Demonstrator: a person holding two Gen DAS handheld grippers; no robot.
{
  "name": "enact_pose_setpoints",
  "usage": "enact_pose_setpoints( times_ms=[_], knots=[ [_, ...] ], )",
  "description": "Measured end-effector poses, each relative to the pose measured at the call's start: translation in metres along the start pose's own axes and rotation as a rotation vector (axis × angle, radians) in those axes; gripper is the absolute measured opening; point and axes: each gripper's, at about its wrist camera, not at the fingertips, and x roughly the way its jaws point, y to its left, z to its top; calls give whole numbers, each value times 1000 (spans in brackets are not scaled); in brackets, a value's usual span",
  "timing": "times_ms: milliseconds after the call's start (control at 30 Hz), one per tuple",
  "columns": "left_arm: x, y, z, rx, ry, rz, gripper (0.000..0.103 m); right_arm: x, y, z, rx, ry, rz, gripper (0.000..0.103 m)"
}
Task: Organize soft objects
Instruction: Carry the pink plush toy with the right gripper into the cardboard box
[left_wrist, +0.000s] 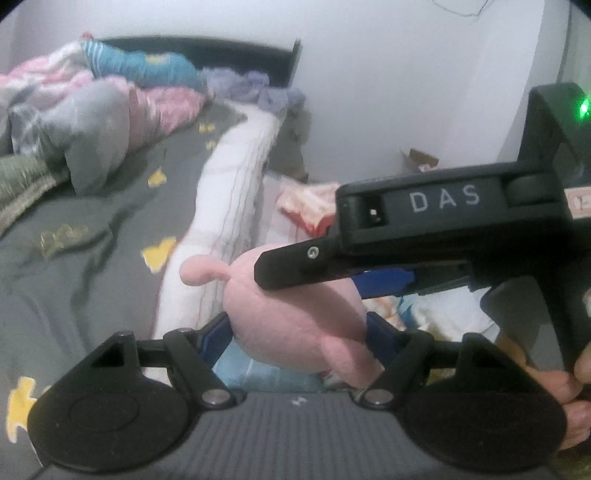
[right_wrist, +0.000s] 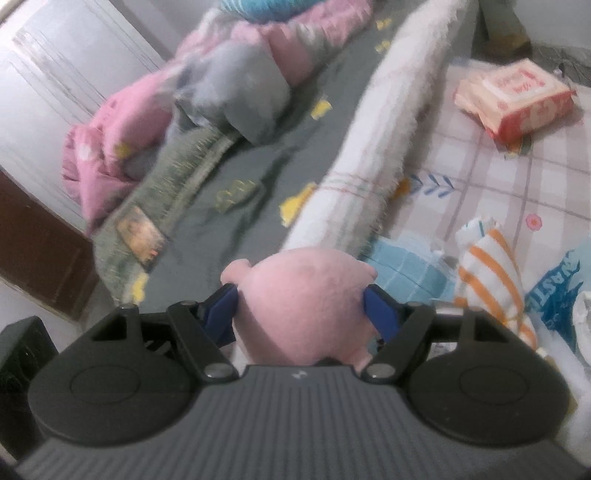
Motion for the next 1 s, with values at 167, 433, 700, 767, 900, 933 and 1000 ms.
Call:
enact_pose_setpoints(
  times_ms=[167, 433, 700, 767, 900, 933, 1000],
  knots=[
    [-25, -27, 11, 32, -77, -2, 78, -40, 8, -2, -5, -73, 44, 75],
    [-48, -90, 27, 134, -168, -55, 78, -124, -7, -14, 37, -213, 86, 75],
    [-43, -184, 30, 251, -198, -196, 78, -224, -56, -44, 127, -352, 43, 75],
    [-35, -212, 29, 280, -185, -248, 78, -248, -74, -53, 159, -382, 17, 75],
    [-13, -265, 23, 345, -145, -330, 78, -297, -117, -79, 243, -443, -41, 75],
    [-6, -279, 20, 364, -131, -349, 78, -305, -127, -85, 264, -453, -51, 75],
    [7, -300, 12, 394, -97, -378, 78, -323, -151, -101, 311, -471, -77, 75]
  ],
)
